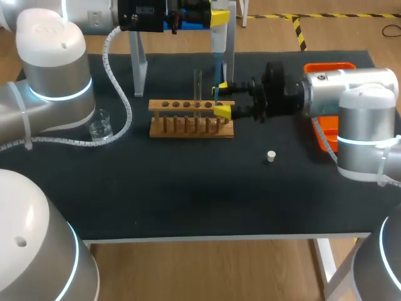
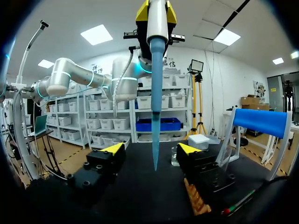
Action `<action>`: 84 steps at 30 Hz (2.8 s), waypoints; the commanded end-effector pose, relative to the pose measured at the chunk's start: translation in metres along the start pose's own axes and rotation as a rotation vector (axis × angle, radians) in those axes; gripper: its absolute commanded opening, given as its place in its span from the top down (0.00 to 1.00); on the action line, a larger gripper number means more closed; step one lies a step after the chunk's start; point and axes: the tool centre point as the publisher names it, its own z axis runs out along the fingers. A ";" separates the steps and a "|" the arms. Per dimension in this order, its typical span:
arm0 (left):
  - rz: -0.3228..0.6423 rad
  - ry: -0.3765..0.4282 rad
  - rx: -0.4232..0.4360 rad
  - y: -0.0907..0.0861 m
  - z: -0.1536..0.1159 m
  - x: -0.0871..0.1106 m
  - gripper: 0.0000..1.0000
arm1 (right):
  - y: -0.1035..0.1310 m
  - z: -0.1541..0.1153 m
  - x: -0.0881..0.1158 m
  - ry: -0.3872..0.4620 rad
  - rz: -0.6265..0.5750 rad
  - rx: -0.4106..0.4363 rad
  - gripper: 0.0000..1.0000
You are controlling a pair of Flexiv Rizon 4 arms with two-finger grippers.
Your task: Invert the test tube, pick up the pipette, mount the tip to pipette, aspirate from beaker and dispense into the tube, eject the tip, return the pipette, and cap with the stopper.
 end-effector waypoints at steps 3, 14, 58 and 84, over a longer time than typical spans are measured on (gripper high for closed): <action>0.001 0.001 0.000 0.000 0.000 0.000 1.00 | -0.016 -0.025 0.015 -0.004 -0.002 0.031 0.00; 0.001 0.001 0.000 0.000 0.000 0.000 1.00 | -0.034 -0.046 0.036 0.006 -0.026 0.056 0.00; 0.016 -0.129 0.018 0.019 -0.085 -0.018 1.00 | -0.034 -0.046 0.036 0.006 -0.026 0.056 0.00; 0.032 -0.310 0.017 0.063 -0.220 -0.071 1.00 | -0.034 -0.046 0.036 0.006 -0.026 0.056 0.00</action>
